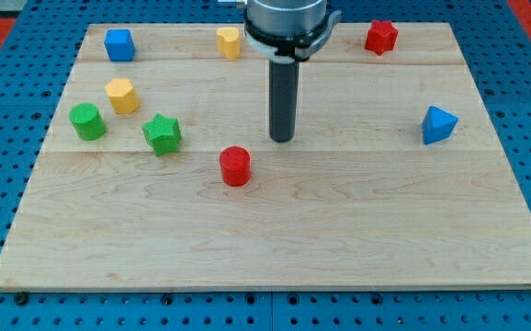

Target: Move the red circle diagonal left bottom to the blue triangle

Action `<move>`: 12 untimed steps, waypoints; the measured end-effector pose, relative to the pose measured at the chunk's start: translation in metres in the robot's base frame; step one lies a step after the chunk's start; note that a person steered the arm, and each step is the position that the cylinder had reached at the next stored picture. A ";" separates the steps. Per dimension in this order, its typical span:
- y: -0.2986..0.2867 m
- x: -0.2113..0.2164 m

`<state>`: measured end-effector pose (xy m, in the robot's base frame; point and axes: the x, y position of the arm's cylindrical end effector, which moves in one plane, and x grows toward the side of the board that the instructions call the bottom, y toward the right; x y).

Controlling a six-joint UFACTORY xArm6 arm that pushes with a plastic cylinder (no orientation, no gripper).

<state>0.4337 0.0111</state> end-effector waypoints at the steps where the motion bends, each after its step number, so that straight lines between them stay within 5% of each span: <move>1: -0.021 0.024; 3: -0.066 0.006; 4: -0.009 0.037; 5: -0.021 0.043; 6: -0.084 0.020; 7: -0.098 0.035; 9: -0.006 0.092; 10: -0.023 0.126; 11: 0.032 0.105; 12: 0.005 0.062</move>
<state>0.4961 0.0159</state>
